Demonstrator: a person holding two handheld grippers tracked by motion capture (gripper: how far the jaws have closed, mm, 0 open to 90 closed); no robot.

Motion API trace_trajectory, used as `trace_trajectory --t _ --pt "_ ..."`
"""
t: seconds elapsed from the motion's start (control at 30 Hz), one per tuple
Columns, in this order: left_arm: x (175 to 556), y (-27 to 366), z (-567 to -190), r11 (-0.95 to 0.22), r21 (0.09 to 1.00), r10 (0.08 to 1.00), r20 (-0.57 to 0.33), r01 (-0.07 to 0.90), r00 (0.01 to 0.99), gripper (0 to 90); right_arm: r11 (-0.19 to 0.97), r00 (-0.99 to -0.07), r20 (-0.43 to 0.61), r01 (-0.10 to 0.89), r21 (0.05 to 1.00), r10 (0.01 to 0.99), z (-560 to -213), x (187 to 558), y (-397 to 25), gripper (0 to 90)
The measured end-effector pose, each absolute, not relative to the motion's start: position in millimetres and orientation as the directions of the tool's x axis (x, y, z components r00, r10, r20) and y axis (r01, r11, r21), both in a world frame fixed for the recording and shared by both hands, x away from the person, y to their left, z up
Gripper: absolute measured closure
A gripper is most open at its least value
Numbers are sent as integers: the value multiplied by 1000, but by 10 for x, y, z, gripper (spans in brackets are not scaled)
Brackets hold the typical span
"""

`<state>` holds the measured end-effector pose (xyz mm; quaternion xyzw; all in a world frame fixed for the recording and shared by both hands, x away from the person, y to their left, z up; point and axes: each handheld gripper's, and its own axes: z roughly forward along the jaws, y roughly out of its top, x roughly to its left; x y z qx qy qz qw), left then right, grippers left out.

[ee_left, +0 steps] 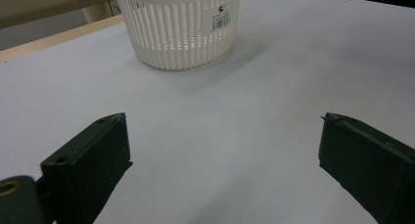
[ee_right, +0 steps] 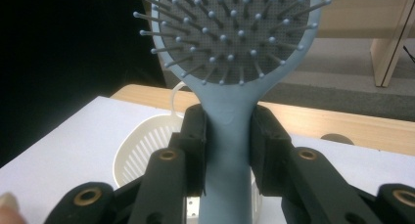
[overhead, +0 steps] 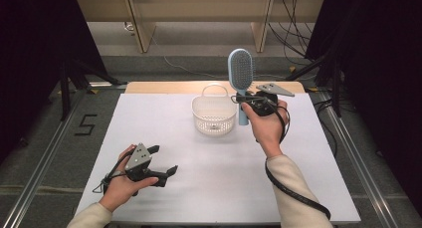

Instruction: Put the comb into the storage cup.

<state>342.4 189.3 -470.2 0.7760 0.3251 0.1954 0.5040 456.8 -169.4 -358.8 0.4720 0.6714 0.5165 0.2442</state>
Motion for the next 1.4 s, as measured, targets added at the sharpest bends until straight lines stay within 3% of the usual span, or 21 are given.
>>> trace_trajectory --t 1.4 --pt "3423 1889 -4701 -277 910 701 -28 308 713 45 38 -430 144 388 921 891 -3545 4758 -1601 709"
